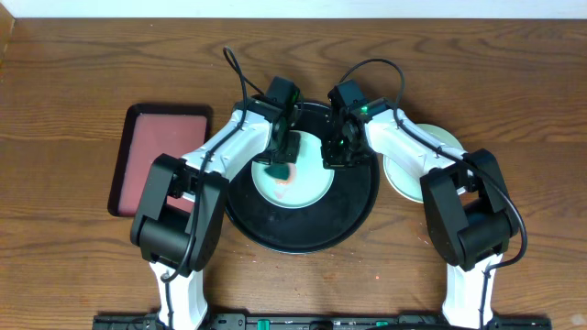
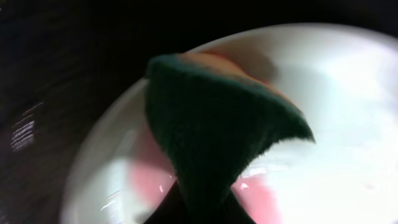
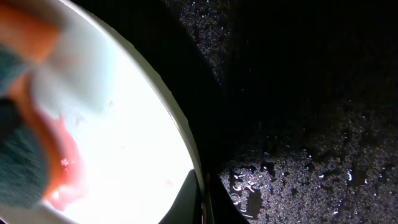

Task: Clean dirty plates on tray and stack at the side
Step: 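Scrub the last green plate with the sponge while right gripper holds it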

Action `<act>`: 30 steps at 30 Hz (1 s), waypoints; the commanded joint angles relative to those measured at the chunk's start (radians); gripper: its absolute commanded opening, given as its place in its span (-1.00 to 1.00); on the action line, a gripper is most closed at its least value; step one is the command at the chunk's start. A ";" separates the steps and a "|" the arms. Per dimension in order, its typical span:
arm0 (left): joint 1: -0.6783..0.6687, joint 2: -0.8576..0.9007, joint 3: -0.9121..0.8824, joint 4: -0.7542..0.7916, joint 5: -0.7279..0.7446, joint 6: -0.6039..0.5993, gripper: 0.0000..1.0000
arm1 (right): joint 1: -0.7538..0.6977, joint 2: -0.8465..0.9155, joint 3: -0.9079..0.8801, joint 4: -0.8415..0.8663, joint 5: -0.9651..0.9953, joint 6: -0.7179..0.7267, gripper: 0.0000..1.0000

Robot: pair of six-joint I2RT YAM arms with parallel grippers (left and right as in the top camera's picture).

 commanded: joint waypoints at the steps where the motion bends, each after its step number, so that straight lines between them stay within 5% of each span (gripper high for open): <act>1: 0.006 -0.013 -0.003 -0.076 -0.315 -0.135 -0.86 | 0.000 0.024 -0.008 0.000 -0.005 0.011 -0.97; 7: -0.004 -0.013 -0.003 -0.196 -0.147 -0.129 -0.85 | 0.000 0.024 -0.008 0.000 -0.005 0.011 -0.97; 16: -0.028 -0.013 -0.003 -0.146 0.273 0.089 -0.85 | 0.001 0.024 -0.008 0.000 -0.005 0.011 -0.98; 23: -0.028 -0.013 -0.003 -0.013 0.220 0.085 -0.85 | 0.000 0.024 -0.008 0.000 -0.005 0.011 -0.97; 30: -0.028 -0.013 0.004 0.013 -0.230 -0.080 -0.85 | 0.000 0.024 -0.008 0.000 -0.005 0.011 -0.98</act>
